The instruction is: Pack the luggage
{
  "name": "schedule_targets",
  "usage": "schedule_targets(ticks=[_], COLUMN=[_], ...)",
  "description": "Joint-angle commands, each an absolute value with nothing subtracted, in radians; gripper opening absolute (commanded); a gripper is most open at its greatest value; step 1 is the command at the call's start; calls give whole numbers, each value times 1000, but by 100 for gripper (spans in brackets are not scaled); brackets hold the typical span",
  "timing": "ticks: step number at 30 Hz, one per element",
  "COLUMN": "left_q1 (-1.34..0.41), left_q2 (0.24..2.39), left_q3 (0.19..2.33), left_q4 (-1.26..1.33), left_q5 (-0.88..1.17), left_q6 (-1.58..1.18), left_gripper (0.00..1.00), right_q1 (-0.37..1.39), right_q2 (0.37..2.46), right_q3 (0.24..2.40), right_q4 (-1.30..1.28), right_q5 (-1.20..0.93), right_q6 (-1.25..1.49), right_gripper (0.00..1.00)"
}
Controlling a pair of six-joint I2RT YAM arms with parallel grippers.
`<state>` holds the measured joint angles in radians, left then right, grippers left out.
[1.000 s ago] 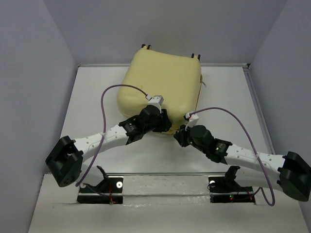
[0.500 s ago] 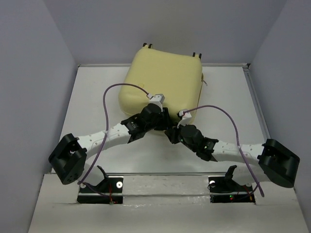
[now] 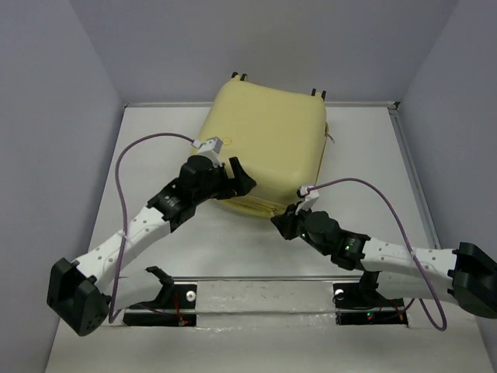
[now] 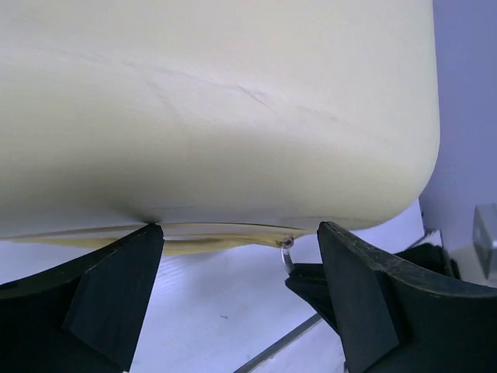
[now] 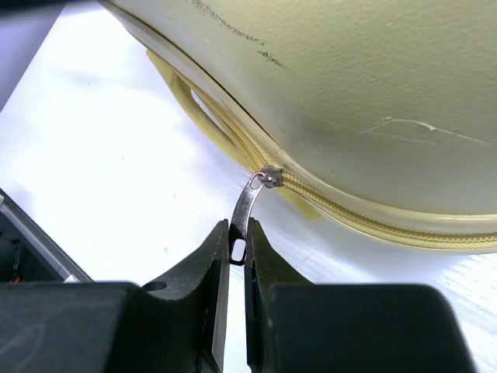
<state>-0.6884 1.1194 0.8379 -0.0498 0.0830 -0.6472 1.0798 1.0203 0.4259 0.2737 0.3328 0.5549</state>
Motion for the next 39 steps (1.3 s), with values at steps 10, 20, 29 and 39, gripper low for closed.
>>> schedule_targets(ticks=[10,20,29,39], left_q1=[85,94,-144,-284], left_q2=[1028,1282,1342,1295], left_q3=[878,825,782,716], left_q4=[-6,156,218,294], left_q5=[213,324,249,239], left_q6=[-574,-646,-675,-719], left_gripper=[66,24,22,21], right_q1=[1155,1155,1155,1155], right_q2=[1025,1117,1267,1664], right_q3=[476,554,690,1155], right_q4=[310,284,317,244], right_q5=[181,198,158,-159], right_q6=[572,525,447,365], right_gripper=[7,7,7,7])
